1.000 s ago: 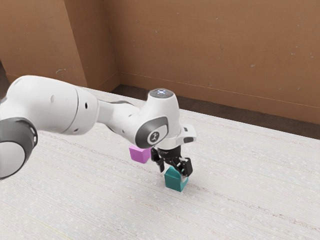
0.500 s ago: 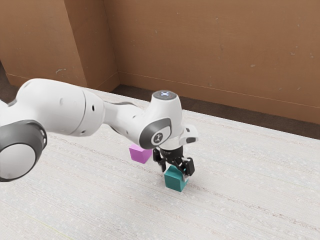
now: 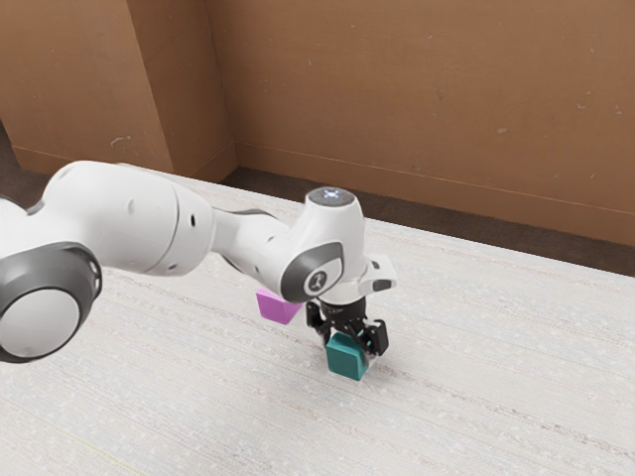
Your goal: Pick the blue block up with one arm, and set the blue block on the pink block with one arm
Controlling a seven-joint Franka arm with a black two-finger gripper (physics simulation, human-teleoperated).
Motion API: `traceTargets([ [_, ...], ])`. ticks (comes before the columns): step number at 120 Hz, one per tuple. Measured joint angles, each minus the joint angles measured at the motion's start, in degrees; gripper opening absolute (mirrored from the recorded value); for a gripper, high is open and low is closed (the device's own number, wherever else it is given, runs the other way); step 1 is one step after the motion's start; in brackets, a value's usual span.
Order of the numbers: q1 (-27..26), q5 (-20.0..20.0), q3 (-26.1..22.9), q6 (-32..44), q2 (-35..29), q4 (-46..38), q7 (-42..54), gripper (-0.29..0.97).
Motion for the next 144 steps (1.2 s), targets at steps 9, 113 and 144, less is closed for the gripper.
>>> traceTargets([
  [9,-0.1,0.0,0.0,0.2,0.1,0.2,0.0,0.64],
  [113,0.2,2.6,0.2,-1.9,-6.3,0.2,-0.2,0.38],
  [144,0.3,3.2,3.7,-4.8,-8.1,0.1,0.9,0.38],
])
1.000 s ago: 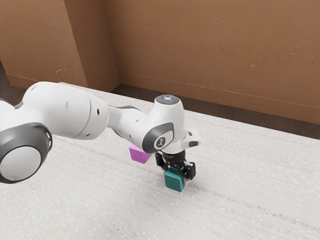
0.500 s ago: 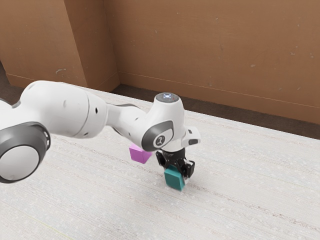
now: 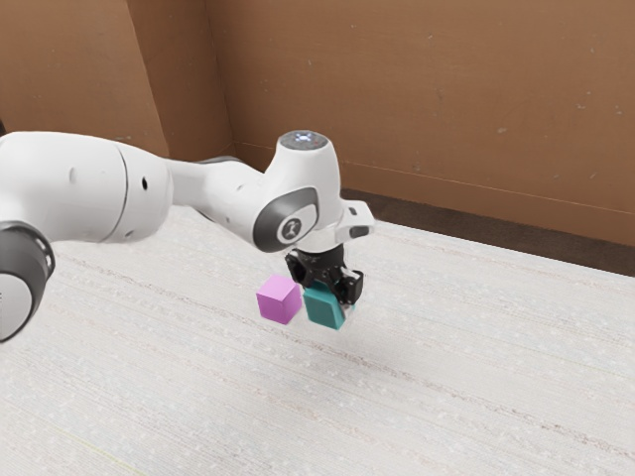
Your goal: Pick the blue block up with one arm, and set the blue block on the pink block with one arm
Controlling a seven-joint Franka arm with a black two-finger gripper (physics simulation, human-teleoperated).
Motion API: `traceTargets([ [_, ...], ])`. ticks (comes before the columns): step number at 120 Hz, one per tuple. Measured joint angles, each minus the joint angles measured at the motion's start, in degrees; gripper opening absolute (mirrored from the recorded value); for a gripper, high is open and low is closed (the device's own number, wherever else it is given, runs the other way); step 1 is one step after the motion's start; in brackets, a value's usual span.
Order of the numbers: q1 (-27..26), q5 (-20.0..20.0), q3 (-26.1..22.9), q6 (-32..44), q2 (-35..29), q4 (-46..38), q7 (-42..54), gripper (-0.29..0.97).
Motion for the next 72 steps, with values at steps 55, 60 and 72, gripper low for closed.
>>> traceTargets([
  [55,1.7,-3.1,6.6,-7.0,5.5,9.7,8.3,0.38],
  [60,1.9,-3.6,7.0,-7.6,6.0,10.3,9.1,0.38],
  [72,2.2,-4.3,7.9,-8.8,6.3,10.7,10.9,0.38],
])
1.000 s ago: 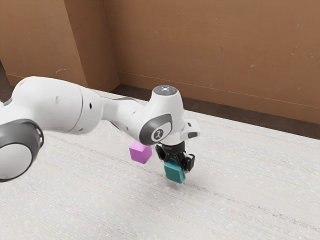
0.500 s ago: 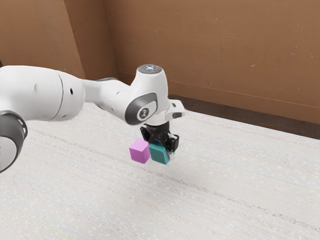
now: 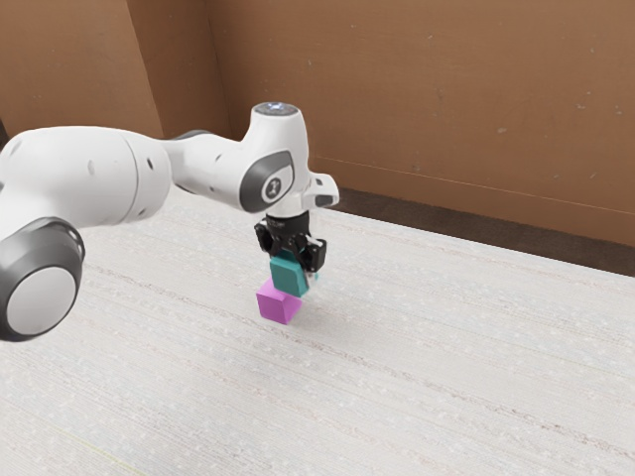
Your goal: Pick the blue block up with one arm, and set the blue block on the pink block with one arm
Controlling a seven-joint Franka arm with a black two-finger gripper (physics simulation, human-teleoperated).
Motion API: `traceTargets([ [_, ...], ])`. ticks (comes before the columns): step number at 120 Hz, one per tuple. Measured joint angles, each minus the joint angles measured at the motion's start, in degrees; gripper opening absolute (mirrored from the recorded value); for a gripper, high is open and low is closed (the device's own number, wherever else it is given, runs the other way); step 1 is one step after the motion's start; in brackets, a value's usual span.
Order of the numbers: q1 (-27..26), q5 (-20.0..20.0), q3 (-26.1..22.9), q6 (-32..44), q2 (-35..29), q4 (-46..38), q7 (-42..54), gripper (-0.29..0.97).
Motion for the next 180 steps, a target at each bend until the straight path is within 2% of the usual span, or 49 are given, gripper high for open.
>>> traceTargets([
  [42,0.7,-1.4,1.8,-2.0,-0.7,-0.6,4.7,0.38],
  [86,0.7,-1.2,1.8,-1.3,-5.1,-6.9,7.2,0.38],
  [180,1.2,-0.2,2.2,-3.2,-5.1,-4.9,7.3,0.38],
])
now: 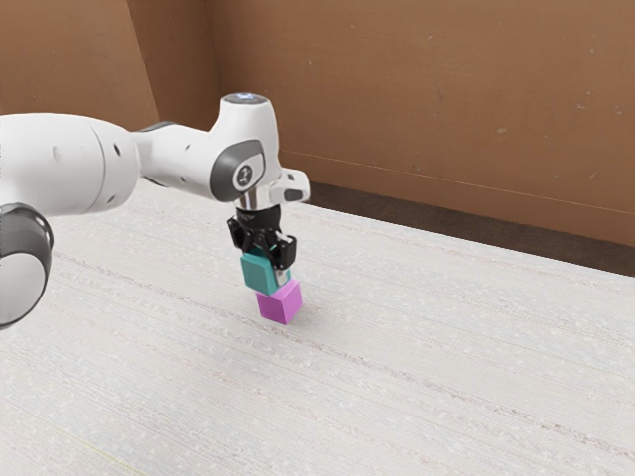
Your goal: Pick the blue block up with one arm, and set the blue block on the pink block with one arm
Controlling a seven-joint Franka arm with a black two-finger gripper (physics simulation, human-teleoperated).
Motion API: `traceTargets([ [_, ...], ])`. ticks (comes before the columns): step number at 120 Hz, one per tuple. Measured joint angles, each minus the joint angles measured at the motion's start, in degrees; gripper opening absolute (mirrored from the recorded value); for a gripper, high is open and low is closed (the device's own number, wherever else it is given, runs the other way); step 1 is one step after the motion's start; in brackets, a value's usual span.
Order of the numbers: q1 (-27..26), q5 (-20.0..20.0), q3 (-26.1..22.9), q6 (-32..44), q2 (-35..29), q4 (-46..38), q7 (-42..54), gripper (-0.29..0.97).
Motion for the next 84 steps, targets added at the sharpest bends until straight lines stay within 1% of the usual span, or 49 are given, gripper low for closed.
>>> traceTargets([
  [18,-0.5,0.4,2.4,-0.5,-0.3,0.4,0.1,0.38],
  [26,-0.5,0.5,3.4,-0.6,0.6,1.0,0.3,0.38],
  [42,-0.4,0.1,4.3,-1.6,3.6,6.2,0.5,0.38],
  [58,-0.2,-1.6,4.3,-2.1,4.7,7.9,0.6,0.38],
  [71,-0.2,-3.5,4.3,-1.5,4.9,7.2,0.3,0.38],
  [84,-0.2,-4.8,4.3,-0.3,6.9,6.8,0.0,0.38],
])
